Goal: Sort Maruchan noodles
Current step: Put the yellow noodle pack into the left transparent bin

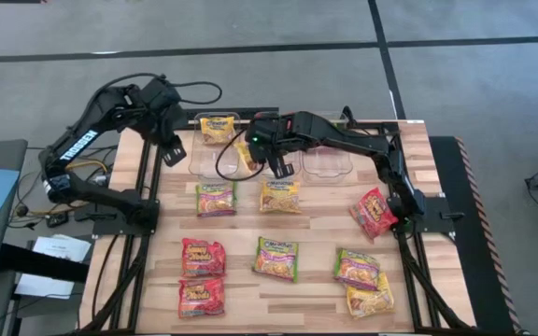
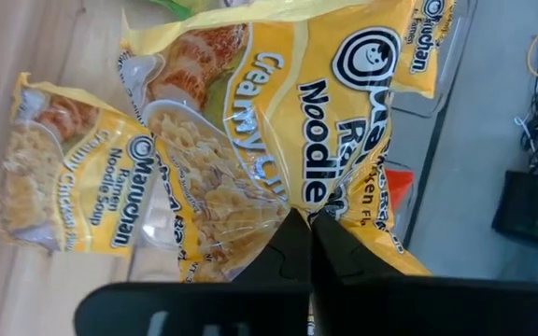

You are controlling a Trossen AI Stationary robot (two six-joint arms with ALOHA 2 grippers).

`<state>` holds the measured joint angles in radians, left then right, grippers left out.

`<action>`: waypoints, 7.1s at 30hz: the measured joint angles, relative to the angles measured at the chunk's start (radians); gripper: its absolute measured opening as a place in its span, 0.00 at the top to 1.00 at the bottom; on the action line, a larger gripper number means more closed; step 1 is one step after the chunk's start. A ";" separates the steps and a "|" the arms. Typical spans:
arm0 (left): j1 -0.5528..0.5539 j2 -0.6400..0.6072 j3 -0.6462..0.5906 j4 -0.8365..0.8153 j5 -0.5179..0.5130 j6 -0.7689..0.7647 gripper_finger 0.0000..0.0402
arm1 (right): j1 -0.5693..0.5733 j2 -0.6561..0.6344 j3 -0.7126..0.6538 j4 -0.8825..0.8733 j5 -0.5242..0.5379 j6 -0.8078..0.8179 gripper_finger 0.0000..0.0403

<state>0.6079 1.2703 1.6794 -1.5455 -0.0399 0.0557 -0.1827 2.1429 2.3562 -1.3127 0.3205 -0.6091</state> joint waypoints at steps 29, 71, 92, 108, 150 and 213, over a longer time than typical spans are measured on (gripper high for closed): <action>0.003 -0.115 0.000 0.532 0.448 -0.165 0.80 | -0.069 0.001 0.000 0.265 -0.002 -0.081 0.98; 0.025 -0.158 0.001 0.568 0.344 -0.121 0.53 | -0.017 0.002 0.000 0.261 0.077 -0.081 0.98; 0.160 -0.087 0.001 0.450 0.357 -0.210 0.53 | 0.063 0.002 0.000 0.483 0.203 -0.252 0.98; 0.261 0.010 0.000 0.449 0.604 -0.174 0.53 | 0.067 -0.039 0.000 0.568 0.206 -0.293 0.98; 0.256 0.024 0.001 0.427 0.668 -0.244 0.53 | 0.084 -0.038 0.000 0.576 0.284 -0.335 0.98; 0.229 0.038 0.000 0.460 0.511 -0.040 1.00 | 0.082 -0.037 0.000 0.697 0.410 -0.339 0.65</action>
<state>0.8371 1.3087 1.6794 -1.0859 0.4707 0.0158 -0.1005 2.1056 2.3558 -0.6154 0.7309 -0.9482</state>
